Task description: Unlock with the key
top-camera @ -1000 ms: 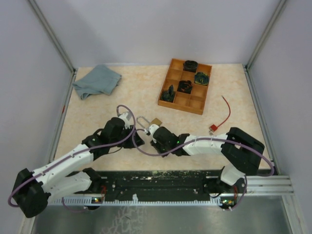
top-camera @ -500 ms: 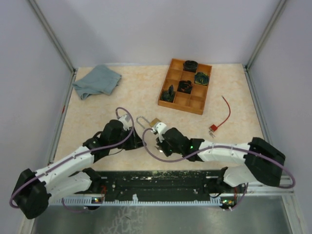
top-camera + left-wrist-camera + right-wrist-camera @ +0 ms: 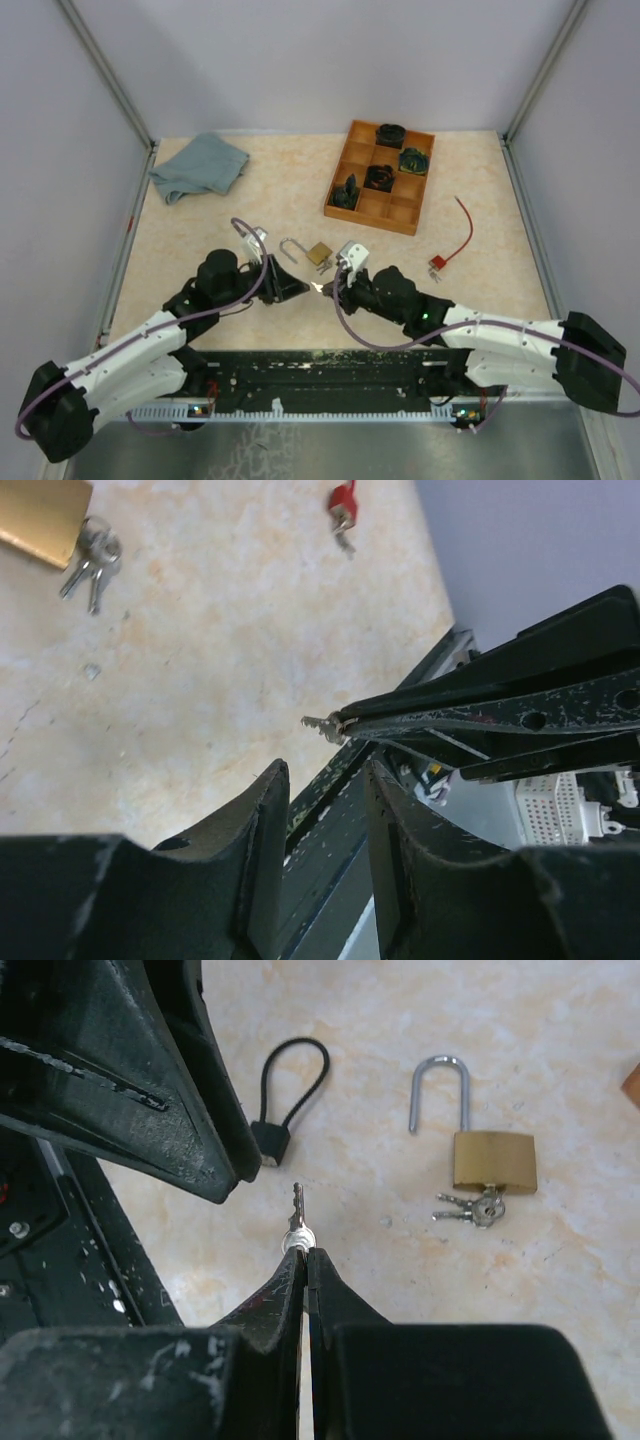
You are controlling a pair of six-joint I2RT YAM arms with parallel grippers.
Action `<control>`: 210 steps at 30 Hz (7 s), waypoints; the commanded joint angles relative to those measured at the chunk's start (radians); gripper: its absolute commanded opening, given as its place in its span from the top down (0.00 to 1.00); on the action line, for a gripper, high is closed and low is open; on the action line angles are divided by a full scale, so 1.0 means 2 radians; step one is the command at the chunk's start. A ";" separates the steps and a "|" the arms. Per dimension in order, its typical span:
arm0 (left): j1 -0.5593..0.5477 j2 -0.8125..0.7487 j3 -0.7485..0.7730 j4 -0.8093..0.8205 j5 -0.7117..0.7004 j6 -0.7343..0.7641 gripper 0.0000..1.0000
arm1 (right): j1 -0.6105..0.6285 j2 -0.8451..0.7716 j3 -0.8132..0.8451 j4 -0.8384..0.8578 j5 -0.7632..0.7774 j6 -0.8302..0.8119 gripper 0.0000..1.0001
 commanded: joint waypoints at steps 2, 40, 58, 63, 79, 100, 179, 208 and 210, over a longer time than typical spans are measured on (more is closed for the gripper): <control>0.003 -0.006 -0.004 0.082 0.016 -0.024 0.58 | 0.005 -0.045 -0.023 0.087 -0.009 0.006 1.00; 0.003 0.080 0.046 0.112 0.056 -0.042 1.00 | 0.005 -0.051 -0.080 0.185 -0.029 0.003 1.00; -0.012 0.095 0.221 -0.272 -0.157 -0.106 1.00 | 0.011 -0.011 -0.135 0.393 -0.045 -0.273 0.62; -0.017 0.107 0.235 -0.292 -0.180 -0.134 1.00 | 0.026 0.076 -0.127 0.508 -0.049 -0.298 0.65; -0.024 0.118 0.236 -0.294 -0.182 -0.165 1.00 | 0.063 0.266 -0.069 0.660 0.040 -0.352 0.67; -0.024 0.096 0.220 -0.285 -0.197 -0.182 1.00 | 0.078 0.279 -0.061 0.597 0.082 -0.350 0.78; 0.029 0.435 0.332 -0.501 -0.269 -0.105 0.39 | 0.017 -0.002 -0.169 0.364 -0.011 -0.026 1.00; 0.036 0.203 0.211 -0.278 -0.113 -0.128 0.89 | 0.017 0.083 -0.101 0.375 -0.070 0.039 1.00; 0.036 0.184 0.201 -0.250 -0.099 -0.128 0.91 | 0.017 0.094 -0.100 0.380 -0.065 0.047 1.00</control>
